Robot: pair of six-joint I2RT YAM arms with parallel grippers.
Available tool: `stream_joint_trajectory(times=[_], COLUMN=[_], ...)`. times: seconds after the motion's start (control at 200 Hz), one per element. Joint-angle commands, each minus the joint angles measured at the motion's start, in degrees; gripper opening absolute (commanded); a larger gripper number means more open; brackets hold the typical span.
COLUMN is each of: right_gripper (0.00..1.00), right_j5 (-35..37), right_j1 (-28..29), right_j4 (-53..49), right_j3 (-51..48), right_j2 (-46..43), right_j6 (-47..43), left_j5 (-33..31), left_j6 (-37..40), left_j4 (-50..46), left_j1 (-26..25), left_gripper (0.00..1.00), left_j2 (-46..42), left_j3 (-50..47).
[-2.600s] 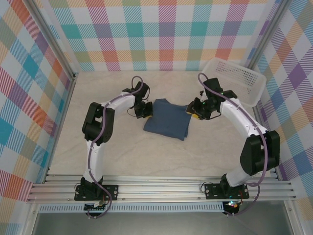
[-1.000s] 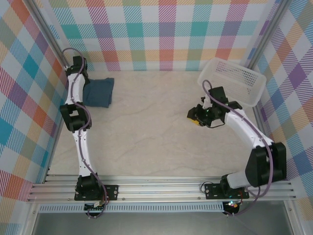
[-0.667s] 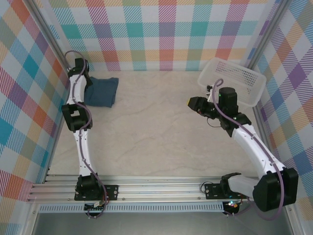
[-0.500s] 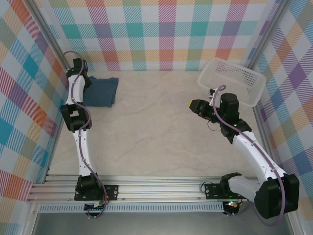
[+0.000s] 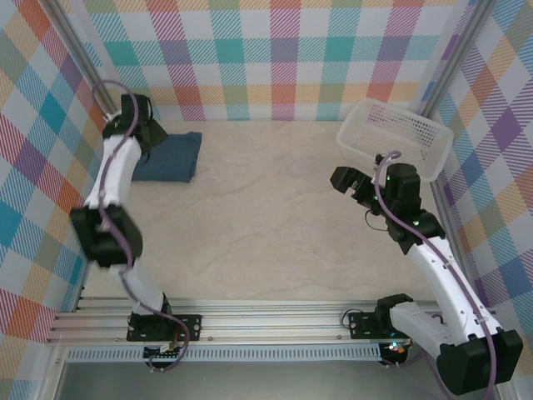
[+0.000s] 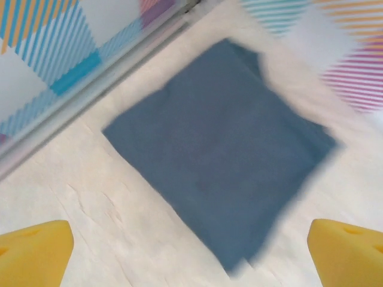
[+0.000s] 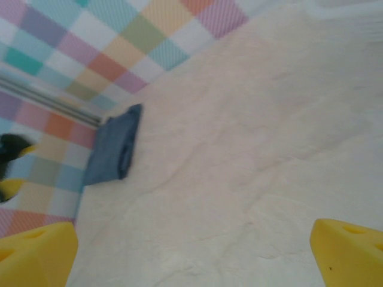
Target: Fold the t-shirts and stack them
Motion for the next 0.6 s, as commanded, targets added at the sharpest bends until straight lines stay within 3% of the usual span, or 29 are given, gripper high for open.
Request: stream_joint_trajectory(times=[0.0,0.055,0.12,0.18,0.23,0.29,0.35,0.41,0.49,0.595], right_gripper=[1.00,1.00,1.00,1.00,1.00,1.00,1.00,1.00,1.00,1.00], right_j5=[4.6,8.2,20.5,30.7,33.2,34.5,36.1,38.1,38.2,34.8], right_j1=[-0.7,-0.7,-0.7,-0.8,-0.8,-0.8,-0.8,-0.9,-1.5,-3.2], right_j4=[-13.3,-16.0,-20.7,-23.2,-16.7,-8.0,1.2,7.2,13.4,23.9], right_j3=[5.6,5.8,5.4,3.1,-2.7,-10.4,-18.2,-23.6,-28.5,-34.3], right_j2=[0.6,-0.4,-1.2,-1.7,-3.8,-7.7,-11.4,-13.7,-13.0,-10.8], right_j6=[-7.3,-6.8,-3.4,-2.7,-10.2,-17.6,-23.5,-27.4,-30.0,-29.0], left_j5=[2.1,0.3,0.7,-4.6,-12.9,-16.9,-20.7,-20.5,-12.1,-9.5], left_j6=[-4.3,-2.5,-0.8,-1.6,-4.2,-3.0,5.4,13.3,24.2,22.8], left_j4=[15.1,14.9,13.7,9.8,5.6,6.6,13.2,20.8,31.9,41.5], left_j1=[-3.8,-7.1,-10.2,-13.0,-15.3,-16.2,-16.8,-16.7,-16.7,-16.3], left_gripper=[1.00,1.00,1.00,1.00,1.00,1.00,1.00,1.00,1.00,1.00], left_j2=[-14.3,-19.5,-25.0,-29.9,-33.4,-40.0,-47.5,-53.6,-59.2,-60.3], left_j3=[-15.6,-21.3,-27.1,-31.6,-35.2,-42.5,-52.1,-60.5,-70.1,-78.0])
